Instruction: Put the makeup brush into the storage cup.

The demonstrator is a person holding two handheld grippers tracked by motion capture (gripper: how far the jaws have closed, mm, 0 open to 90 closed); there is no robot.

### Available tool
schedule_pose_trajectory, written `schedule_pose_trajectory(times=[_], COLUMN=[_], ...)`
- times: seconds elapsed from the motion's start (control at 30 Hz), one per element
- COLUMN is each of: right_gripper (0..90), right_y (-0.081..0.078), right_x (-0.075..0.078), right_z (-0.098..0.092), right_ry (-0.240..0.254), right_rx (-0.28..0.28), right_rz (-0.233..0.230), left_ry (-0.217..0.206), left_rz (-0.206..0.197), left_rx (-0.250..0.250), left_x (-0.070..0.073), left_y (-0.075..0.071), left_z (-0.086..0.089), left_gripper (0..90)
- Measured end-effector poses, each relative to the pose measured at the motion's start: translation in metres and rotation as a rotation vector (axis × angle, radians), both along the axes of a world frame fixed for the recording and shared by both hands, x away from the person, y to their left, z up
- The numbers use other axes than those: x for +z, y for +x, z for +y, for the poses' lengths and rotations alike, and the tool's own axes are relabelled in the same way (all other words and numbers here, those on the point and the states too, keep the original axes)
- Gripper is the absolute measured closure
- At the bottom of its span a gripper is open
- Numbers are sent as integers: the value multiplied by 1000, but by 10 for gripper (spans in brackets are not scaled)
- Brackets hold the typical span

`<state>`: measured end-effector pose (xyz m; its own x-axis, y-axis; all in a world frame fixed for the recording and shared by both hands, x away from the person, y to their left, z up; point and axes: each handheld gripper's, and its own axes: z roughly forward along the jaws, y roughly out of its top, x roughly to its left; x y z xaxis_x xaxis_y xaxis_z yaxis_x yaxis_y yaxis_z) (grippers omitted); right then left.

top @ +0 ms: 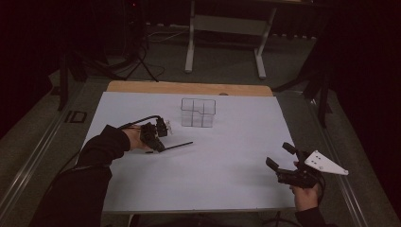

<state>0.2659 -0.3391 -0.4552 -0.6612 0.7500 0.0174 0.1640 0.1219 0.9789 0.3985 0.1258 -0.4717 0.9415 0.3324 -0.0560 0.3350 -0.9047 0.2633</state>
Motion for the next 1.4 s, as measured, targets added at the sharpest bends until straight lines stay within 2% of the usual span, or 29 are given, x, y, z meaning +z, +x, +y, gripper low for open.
schedule_pose_trajectory(times=[0.07, 0.1, 0.13, 0.27, 0.4, 0.43, 0.53, 0.57, 0.6, 0.67, 0.73, 0.97, 1.0, 1.03, 1.07, 1.1, 1.17, 1.2, 1.27, 1.3, 1.33, 1.4], right_gripper=[112, 112, 112, 112, 112, 112, 112, 112, 112, 112, 112, 112, 112, 112, 116, 131, 133, 127, 119, 116, 118, 135], right_y=[0, 0, 0, 1, 3, 3, 6, 8, 10, 12, 15, 27, 30, 32, 34, 37, 42, 44, 49, 52, 55, 60], right_x=[0, -1, -1, -1, -2, -3, -4, -5, -6, -6, -4, 10, 12, 15, 17, 19, 22, 23, 25, 26, 26, 27], right_z=[0, 1, 1, 1, 3, 3, 4, 5, 7, 10, 15, 31, 34, 36, 38, 41, 47, 49, 53, 56, 59, 65], right_ry=[-4, -3, -4, -9, -17, -17, -10, -9, -14, -18, -31, -59, -58, -71, -91, -112, -157, -168, -175, -195, -213, -257], right_rx=[0, 1, 0, 0, 6, 7, 19, 27, 34, 62, 88, 190, 219, 230, 242, 261, 268, 290, 347, 361, 383, 407], right_rz=[3, 4, 7, 9, 18, 23, 47, 59, 71, 89, 96, 133, 145, 150, 155, 161, 178, 195, 219, 238, 264, 323], left_ry=[-10, -15, -15, -27, -17, -18, -2, 2, -2, -12, -12, -17, -20, -19, -13, -16, -14, -14, -13, -8, -3, -6], left_rz=[-15, -9, -24, -24, -46, -38, -50, -63, -55, -66, -80, -108, -117, -118, -139, -135, -159, -149, -168, -163, -183, -179], left_rx=[-17, -25, -31, -58, -89, -101, -138, -141, -151, -159, -182, -248, -250, -261, -267, -275, -292, -306, -321, -335, -339, -355], left_x=[5, 7, 9, 17, 24, 25, 27, 28, 29, 32, 35, 47, 48, 50, 51, 53, 57, 58, 60, 60, 61, 61], left_y=[-2, -3, -4, -6, -8, -9, -13, -14, -14, -16, -17, -24, -25, -26, -28, -28, -31, -32, -35, -37, -38, -40], left_z=[-4, -6, -8, -14, -21, -23, -31, -34, -36, -40, -44, -60, -62, -64, -67, -69, -74, -76, -81, -83, -85, -89], left_gripper=[862, 862, 862, 862, 862, 862, 862, 862, 862, 862, 862, 862, 862, 862, 862, 861, 861, 861, 861, 862, 862, 861])
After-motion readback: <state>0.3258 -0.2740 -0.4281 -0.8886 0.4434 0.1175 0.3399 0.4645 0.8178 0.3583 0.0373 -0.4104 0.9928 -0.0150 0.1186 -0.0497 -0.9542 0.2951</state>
